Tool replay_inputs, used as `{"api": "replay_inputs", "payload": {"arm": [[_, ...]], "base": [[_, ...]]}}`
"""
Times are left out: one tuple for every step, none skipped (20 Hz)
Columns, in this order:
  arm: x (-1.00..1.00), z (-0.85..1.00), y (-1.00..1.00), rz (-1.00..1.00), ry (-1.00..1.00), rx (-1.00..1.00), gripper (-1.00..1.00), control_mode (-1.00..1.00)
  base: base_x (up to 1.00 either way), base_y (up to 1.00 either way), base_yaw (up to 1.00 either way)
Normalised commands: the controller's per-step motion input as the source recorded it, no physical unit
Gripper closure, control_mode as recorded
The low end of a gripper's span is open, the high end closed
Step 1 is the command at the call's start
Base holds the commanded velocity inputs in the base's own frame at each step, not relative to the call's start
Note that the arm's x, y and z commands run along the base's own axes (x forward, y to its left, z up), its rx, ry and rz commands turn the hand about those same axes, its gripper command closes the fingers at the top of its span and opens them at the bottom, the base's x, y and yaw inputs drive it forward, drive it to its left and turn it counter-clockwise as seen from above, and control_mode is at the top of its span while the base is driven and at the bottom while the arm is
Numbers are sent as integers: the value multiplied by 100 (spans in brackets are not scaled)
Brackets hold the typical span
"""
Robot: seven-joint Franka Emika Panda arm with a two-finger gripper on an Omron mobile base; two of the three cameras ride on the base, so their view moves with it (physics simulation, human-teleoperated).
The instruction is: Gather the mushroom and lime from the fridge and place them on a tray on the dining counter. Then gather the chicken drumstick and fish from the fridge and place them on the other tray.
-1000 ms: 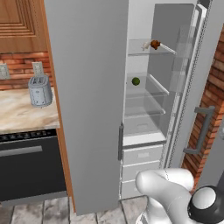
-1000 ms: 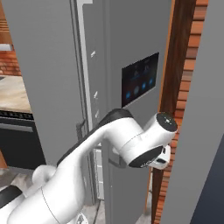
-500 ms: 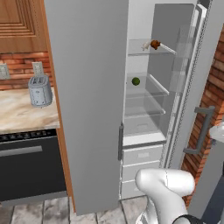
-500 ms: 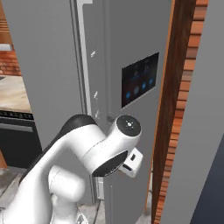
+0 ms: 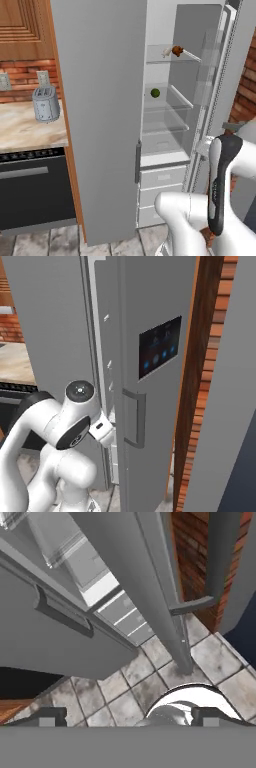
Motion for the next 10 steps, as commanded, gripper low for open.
{"api": "replay_inputs", "payload": {"arm": [[63,5,96,-21,0,0,-100,-100],[67,10,88,-27,0,0,-100,-100],[64,16,91,-29,0,0,-100,-100],[61,18,96,-33,0,0,-100,-100],[61,20,96,-34,0,0,-100,-100],[56,19,94,-37,0,0,-100,-100],[59,14,92,-40,0,0,-100,-100],[63,11,86,-40,0,0,-100,-100],[71,9,77,-41,0,0,-100,-100],[74,4,44,-40,0,0,-100,-100]], "base": [[0,0,0],[0,0,0],[0,0,0],[0,0,0],[0,0,0],[0,0,0],[0,0,0],[0,0,0],[0,0,0],[0,0,0]]}}
